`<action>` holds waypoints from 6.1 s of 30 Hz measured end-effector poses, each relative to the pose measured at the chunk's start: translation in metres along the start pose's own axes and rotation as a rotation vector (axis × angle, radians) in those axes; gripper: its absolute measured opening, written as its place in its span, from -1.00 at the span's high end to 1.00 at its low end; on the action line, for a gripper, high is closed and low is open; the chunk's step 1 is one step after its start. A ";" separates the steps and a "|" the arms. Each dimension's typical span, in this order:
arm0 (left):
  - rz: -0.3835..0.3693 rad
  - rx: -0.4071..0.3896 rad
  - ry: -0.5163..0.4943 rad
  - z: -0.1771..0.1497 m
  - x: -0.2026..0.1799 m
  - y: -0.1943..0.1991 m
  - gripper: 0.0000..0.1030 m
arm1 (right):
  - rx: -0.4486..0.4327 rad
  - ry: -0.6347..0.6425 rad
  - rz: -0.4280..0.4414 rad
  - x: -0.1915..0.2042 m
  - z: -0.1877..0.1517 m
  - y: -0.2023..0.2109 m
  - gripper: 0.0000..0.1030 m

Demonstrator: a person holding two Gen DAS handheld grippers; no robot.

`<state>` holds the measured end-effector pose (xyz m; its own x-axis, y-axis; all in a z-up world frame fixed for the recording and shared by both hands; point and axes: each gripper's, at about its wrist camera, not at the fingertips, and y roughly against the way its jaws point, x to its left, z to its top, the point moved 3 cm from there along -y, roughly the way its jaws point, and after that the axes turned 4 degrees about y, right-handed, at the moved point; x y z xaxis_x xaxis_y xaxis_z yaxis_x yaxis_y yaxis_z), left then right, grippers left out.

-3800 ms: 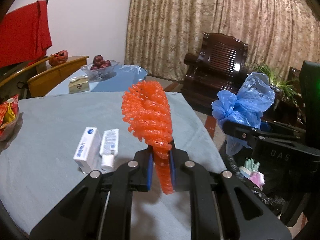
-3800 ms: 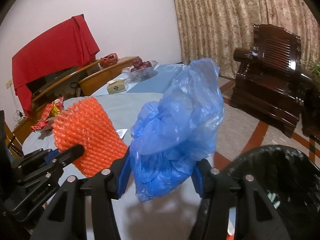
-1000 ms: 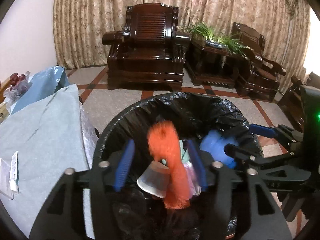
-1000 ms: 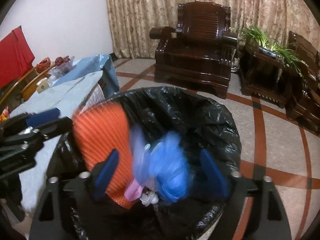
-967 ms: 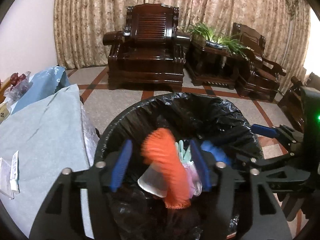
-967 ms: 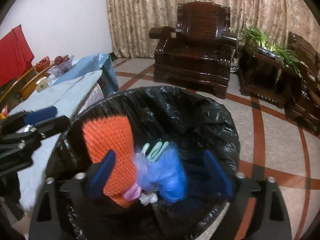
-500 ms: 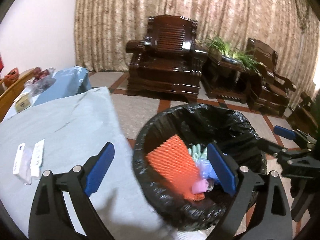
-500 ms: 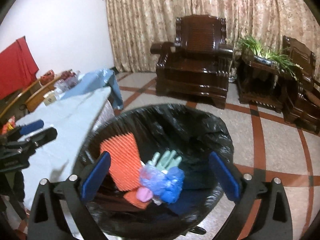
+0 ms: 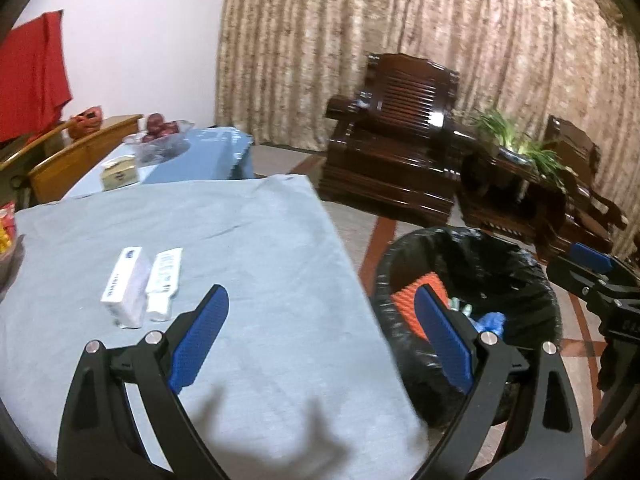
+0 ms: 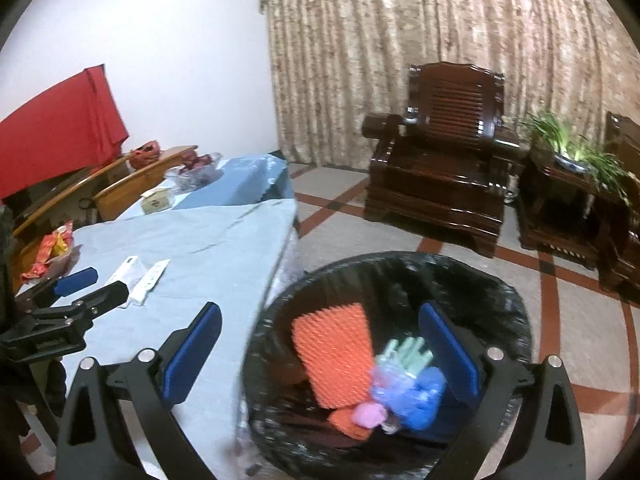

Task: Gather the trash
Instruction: 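Move both open tools back over the table toward the box and tube, then grasp the white alcohol-pad box with the left tool while the right tool grasps the white tube, then lift and carry the box and tube over the bin with both tools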

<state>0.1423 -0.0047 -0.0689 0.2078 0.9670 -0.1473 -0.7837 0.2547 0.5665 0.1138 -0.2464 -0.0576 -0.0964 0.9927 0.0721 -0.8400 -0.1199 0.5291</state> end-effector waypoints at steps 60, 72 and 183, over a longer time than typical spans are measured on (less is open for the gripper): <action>0.333 0.195 0.184 -0.027 0.240 -0.140 0.07 | 0.172 0.131 0.106 0.170 -0.014 -0.184 -0.88; 0.343 0.163 0.199 -0.029 0.251 -0.111 0.42 | 0.171 0.159 0.148 0.199 -0.006 -0.196 -0.88; -0.016 0.035 -0.042 0.023 -0.039 -0.022 0.42 | -0.046 0.038 0.081 0.032 0.025 -0.007 0.43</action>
<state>0.1649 -0.0486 -0.0576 0.2453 0.9617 -0.1224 -0.7596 0.2691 0.5921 0.1303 -0.2142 -0.0376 -0.1839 0.9796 0.0805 -0.8522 -0.1997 0.4836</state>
